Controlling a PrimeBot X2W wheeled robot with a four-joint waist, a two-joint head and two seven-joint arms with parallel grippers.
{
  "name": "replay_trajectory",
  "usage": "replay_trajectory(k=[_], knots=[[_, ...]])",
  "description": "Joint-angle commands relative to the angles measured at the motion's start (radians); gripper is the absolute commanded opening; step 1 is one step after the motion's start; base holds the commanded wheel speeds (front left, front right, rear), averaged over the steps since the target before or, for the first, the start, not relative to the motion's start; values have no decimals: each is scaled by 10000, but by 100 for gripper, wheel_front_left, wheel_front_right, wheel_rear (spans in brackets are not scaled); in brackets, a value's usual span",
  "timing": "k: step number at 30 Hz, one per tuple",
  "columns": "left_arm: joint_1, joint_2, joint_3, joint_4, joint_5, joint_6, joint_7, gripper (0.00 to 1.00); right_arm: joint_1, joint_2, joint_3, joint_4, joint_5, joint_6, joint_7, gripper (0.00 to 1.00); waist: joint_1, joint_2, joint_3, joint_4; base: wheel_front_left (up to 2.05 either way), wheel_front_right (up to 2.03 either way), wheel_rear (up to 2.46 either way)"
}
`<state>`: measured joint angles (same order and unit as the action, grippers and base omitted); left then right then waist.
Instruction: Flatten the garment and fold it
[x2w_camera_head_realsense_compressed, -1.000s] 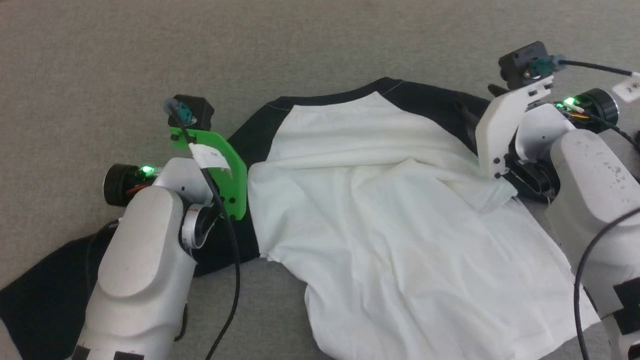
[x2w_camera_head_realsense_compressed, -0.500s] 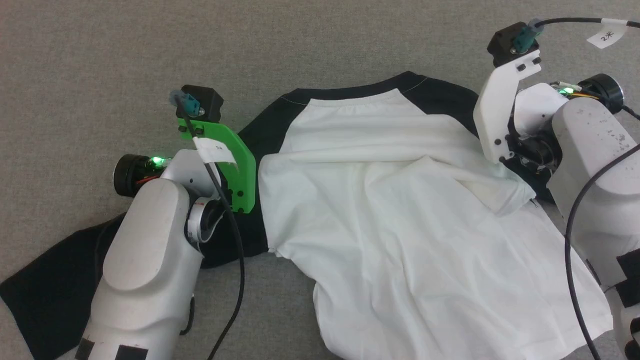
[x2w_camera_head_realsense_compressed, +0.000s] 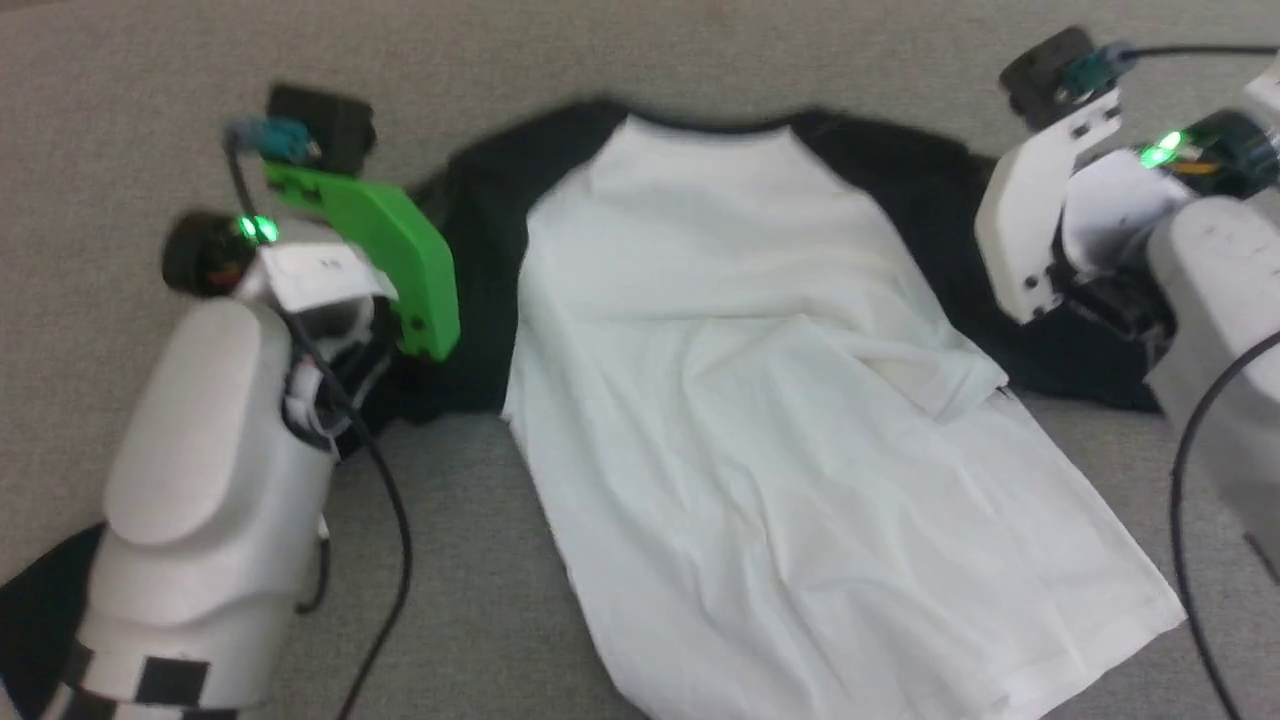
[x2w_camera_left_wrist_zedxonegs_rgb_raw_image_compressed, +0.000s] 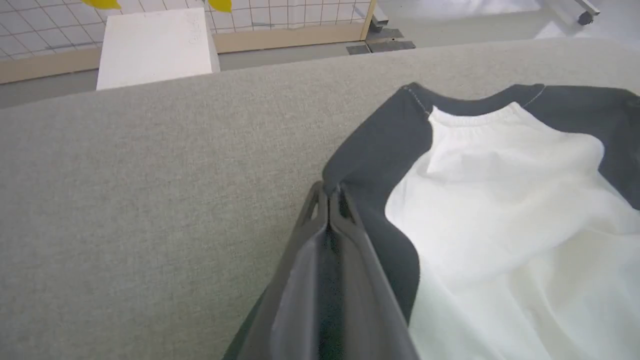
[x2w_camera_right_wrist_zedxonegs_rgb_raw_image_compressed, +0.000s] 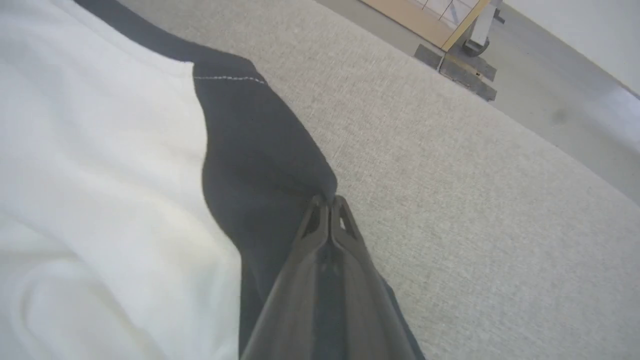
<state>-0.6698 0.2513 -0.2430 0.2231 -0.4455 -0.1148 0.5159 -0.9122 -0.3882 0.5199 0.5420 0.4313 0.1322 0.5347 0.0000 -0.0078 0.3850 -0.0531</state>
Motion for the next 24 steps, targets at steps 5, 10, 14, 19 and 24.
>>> replay_trajectory(k=[5, 10, 14, 19, 24], knots=[[-1573, 561, 46, -934, -168, -104, -104, 0, -1150, -888, 40, -974, 246, -15, 316, 0, 0, 75, 100, -382, 0, 0, 0], [-3245, 538, 477, -886, -107, 214, -312, 0, -2445, -1248, -446, -1308, 32, -15, 466, 0, 0, 75, 640, -612, 0, 0, 0], [-4724, 498, 700, -536, 273, 580, -792, 0, -3650, -1328, -995, -1219, -441, -15, 327, 0, 0, 75, 1195, -776, 0, 0, 0], [-6551, 518, 862, -18, 887, 1006, -1636, 0, -5119, -1089, -2057, -992, -1385, -15, -269, 0, 0, 75, 1851, -999, 0, 0, 0], [-8126, 373, 1320, 471, 1111, 1497, -2976, 0, -6289, -589, -3332, -737, -2538, -15, -1349, 0, 0, 75, 2303, -1257, 0, 0, 0]])
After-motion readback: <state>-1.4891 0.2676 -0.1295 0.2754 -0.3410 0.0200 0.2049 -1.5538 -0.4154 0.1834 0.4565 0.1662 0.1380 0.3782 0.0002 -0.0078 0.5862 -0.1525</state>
